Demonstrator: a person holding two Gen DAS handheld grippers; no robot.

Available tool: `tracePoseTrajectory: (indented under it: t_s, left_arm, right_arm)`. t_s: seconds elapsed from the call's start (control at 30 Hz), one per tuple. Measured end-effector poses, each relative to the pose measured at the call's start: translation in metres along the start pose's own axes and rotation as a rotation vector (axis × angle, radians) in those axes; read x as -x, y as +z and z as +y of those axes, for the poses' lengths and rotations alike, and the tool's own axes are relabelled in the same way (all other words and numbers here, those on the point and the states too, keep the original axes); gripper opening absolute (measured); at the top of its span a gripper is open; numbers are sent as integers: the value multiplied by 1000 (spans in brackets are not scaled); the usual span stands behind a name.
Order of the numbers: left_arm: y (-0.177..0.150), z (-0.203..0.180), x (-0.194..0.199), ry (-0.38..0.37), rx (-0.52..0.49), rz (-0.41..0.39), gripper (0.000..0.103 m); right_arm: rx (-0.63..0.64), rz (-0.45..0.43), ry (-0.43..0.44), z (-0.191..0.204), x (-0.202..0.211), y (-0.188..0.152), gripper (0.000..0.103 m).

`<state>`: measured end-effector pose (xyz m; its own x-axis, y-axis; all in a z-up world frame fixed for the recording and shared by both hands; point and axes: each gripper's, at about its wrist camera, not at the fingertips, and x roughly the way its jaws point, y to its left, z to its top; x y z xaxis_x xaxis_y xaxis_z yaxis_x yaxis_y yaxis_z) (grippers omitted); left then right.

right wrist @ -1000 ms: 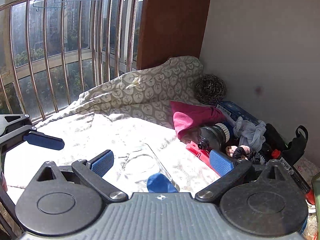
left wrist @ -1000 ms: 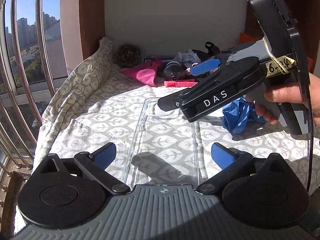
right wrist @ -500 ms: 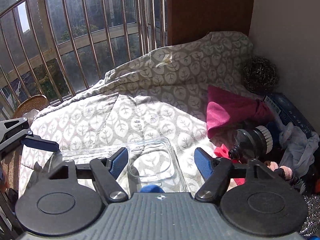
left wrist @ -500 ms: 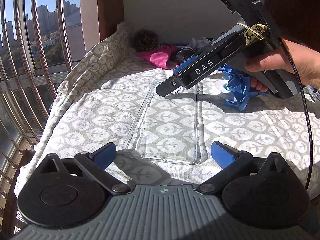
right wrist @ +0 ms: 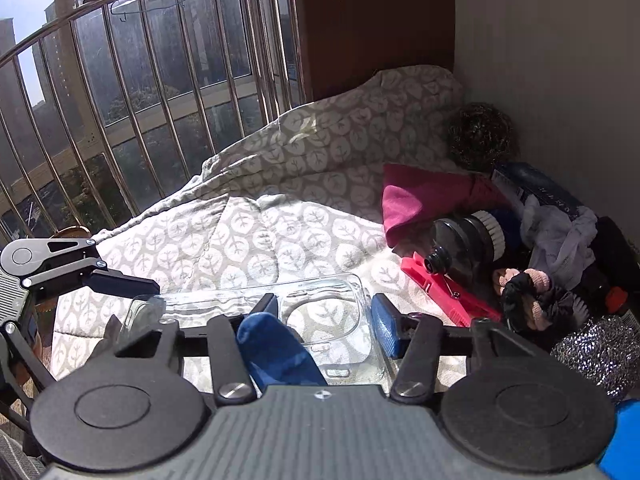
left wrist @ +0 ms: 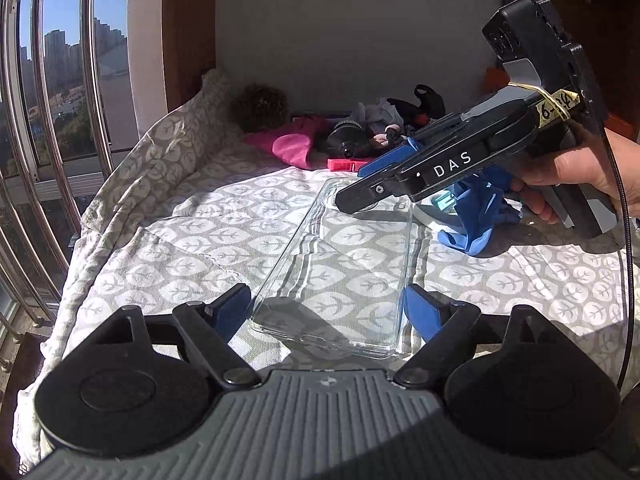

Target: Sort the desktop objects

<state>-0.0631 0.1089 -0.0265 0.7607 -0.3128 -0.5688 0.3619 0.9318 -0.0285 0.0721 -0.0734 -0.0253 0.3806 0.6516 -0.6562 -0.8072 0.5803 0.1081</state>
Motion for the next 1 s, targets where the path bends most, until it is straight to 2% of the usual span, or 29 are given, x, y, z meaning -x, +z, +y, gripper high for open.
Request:
tracePoseTrajectory:
  t_s: [0.33,0.43,0.47,0.57,0.67,0.7,0.73,0.93,0.97,1.0]
  left_arm:
    - [39,-17,18,-47,-89,-124,84]
    - [54,-28,23,-46,-132,-187,82]
    - [60,-31,23,-50,-146,-203,81]
    - [70,-41,17,-69,-181,-203,81]
    - [59,-48,6,-70,-214,-164,77]
    - [54,-48,1,-66,-214,-143,67]
    - [46,-46,-7,-60,-208,-105,62]
    - [18,-24,-31,-3,-119,-17,62]
    - [19,-21,-31,-13,-106,-12,65]
    - [17,-20,-29,-15,-98,-17,75]
  right_arm:
    - [-36,-112,-71,-9,48,16,50]
    - [-31,-130,-74,-12,66,22,33]
    - [-19,-125,-90,-11,70,23,33]
    - [-4,-113,-138,-12,78,21,34]
    - [-31,-109,-135,-16,81,10,34]
    - [-44,-100,-127,-16,79,6,35]
    - [-52,-92,-124,-15,75,2,35]
    - [-81,-36,-157,-16,53,-13,39]
    - [-82,-33,-182,-19,49,-14,42]
    - [-84,-22,-197,-21,46,-14,43]
